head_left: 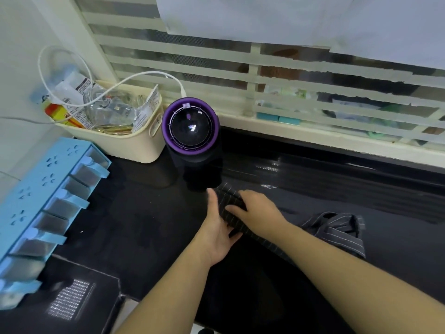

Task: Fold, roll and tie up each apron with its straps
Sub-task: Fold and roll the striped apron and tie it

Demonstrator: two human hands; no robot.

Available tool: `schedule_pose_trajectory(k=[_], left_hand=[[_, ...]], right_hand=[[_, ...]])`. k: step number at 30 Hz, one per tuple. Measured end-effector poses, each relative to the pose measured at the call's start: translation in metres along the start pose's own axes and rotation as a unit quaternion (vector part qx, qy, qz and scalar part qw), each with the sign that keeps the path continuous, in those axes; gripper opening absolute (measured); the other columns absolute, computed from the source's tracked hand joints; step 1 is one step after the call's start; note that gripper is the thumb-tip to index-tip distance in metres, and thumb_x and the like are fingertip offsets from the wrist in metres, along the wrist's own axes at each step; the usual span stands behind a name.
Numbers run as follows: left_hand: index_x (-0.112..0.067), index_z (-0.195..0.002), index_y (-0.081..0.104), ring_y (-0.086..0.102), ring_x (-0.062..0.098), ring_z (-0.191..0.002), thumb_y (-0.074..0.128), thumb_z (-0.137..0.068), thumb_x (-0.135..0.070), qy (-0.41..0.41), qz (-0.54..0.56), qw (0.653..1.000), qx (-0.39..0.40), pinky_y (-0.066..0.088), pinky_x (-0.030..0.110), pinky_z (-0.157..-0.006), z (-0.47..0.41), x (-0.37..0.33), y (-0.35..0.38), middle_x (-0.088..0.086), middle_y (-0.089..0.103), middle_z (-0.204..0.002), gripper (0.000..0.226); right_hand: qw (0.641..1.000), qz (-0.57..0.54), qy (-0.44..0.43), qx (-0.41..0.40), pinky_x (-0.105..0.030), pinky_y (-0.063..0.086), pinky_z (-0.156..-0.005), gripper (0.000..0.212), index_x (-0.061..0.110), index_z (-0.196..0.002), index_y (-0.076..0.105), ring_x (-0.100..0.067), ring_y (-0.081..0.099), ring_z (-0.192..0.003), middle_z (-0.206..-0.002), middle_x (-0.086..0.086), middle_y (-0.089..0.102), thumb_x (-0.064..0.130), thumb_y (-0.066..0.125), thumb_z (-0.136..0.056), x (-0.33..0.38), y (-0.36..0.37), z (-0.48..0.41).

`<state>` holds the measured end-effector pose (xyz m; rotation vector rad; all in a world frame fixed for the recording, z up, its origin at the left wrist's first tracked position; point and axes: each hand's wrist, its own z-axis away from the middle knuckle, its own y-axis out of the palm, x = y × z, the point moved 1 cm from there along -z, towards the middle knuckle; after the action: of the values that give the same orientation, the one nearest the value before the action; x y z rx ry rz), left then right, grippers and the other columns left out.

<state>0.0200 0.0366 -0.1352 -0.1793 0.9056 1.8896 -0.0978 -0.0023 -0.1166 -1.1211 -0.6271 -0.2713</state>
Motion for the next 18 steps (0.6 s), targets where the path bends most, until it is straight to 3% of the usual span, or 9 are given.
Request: schedule_pose_trajectory(k=[3,6,9,12,14,15,16,18], left_hand=[[-0.019,-0.131,0.054,0.054,0.020,-0.119,0.062,-0.082,-0.050,-0.004,-0.009,0.999,-0.034,0.045,0.039,-0.098,-0.003,0.000,0.001,0.005,0.058,-0.133,0.059],[-0.015,-0.126,0.058,0.059,0.025,-0.111,0.061,-0.091,-0.026,-0.021,0.060,0.996,-0.056,0.050,0.040,-0.084,-0.003,-0.002,0.000,0.010,0.064,-0.123,0.037],[-0.015,-0.127,0.055,0.059,0.027,-0.113,0.059,-0.092,-0.022,-0.018,0.113,0.992,-0.054,0.048,0.044,-0.086,-0.004,-0.002,-0.001,0.012,0.065,-0.121,0.036],[-0.013,-0.129,0.054,0.057,0.028,-0.114,0.057,-0.093,-0.024,-0.010,0.140,0.989,-0.044,0.045,0.047,-0.094,-0.004,-0.001,0.001,0.012,0.063,-0.123,0.038],[-0.012,-0.126,0.056,0.058,0.027,-0.112,0.056,-0.093,-0.026,-0.007,0.149,0.988,-0.042,0.046,0.045,-0.090,-0.002,0.000,0.004,0.013,0.063,-0.124,0.035],[-0.012,-0.124,0.057,0.058,0.027,-0.112,0.056,-0.094,-0.028,-0.005,0.149,0.988,-0.041,0.046,0.044,-0.086,-0.002,0.001,0.006,0.012,0.063,-0.124,0.035],[-0.012,-0.124,0.057,0.058,0.027,-0.112,0.056,-0.093,-0.030,-0.003,0.150,0.988,-0.039,0.046,0.044,-0.084,-0.001,0.000,0.007,0.012,0.063,-0.124,0.036],[-0.013,-0.125,0.056,0.057,0.028,-0.115,0.058,-0.087,-0.035,0.001,0.147,0.989,-0.029,0.045,0.045,-0.084,0.000,0.000,0.007,0.012,0.063,-0.125,0.044]], right_hand=[[0.999,-0.039,0.003,0.025,-0.036,0.052,-0.081,0.026,0.018,-0.104,0.053,-0.013,0.057,-0.089,-0.101,0.003,0.057,0.040,0.056,-0.092,-0.003,0.007,0.002],[0.996,-0.076,0.009,0.049,-0.025,0.048,-0.082,0.039,0.023,-0.113,0.050,-0.006,0.054,-0.095,-0.105,0.011,0.053,0.045,0.066,-0.085,-0.015,-0.012,0.012],[0.992,-0.044,0.043,0.110,-0.018,0.039,-0.063,0.030,0.028,-0.086,0.055,0.001,0.052,-0.073,-0.082,0.015,0.055,0.052,0.071,-0.078,-0.037,-0.038,0.034],[0.975,-0.080,0.070,0.197,-0.014,0.036,-0.057,0.028,0.025,-0.068,0.055,0.007,0.051,-0.053,-0.056,0.018,0.056,0.043,0.071,-0.083,-0.047,-0.048,0.057],[0.969,-0.092,0.079,0.215,-0.019,0.044,-0.066,0.032,0.014,-0.081,0.064,0.006,0.061,-0.069,-0.073,0.017,0.068,0.046,0.068,-0.084,-0.052,-0.050,0.062],[0.969,-0.088,0.081,0.216,-0.024,0.047,-0.072,0.043,0.007,-0.088,0.065,-0.005,0.064,-0.081,-0.083,0.008,0.069,0.050,0.067,-0.083,-0.053,-0.050,0.063],[0.967,-0.088,0.087,0.224,-0.023,0.044,-0.070,0.045,0.008,-0.087,0.063,-0.013,0.062,-0.082,-0.084,0.004,0.064,0.052,0.066,-0.083,-0.052,-0.052,0.063],[0.961,-0.102,0.092,0.239,-0.014,0.040,-0.065,0.027,0.025,-0.072,0.058,-0.004,0.053,-0.071,-0.072,0.017,0.055,0.047,0.066,-0.085,-0.052,-0.056,0.064]])
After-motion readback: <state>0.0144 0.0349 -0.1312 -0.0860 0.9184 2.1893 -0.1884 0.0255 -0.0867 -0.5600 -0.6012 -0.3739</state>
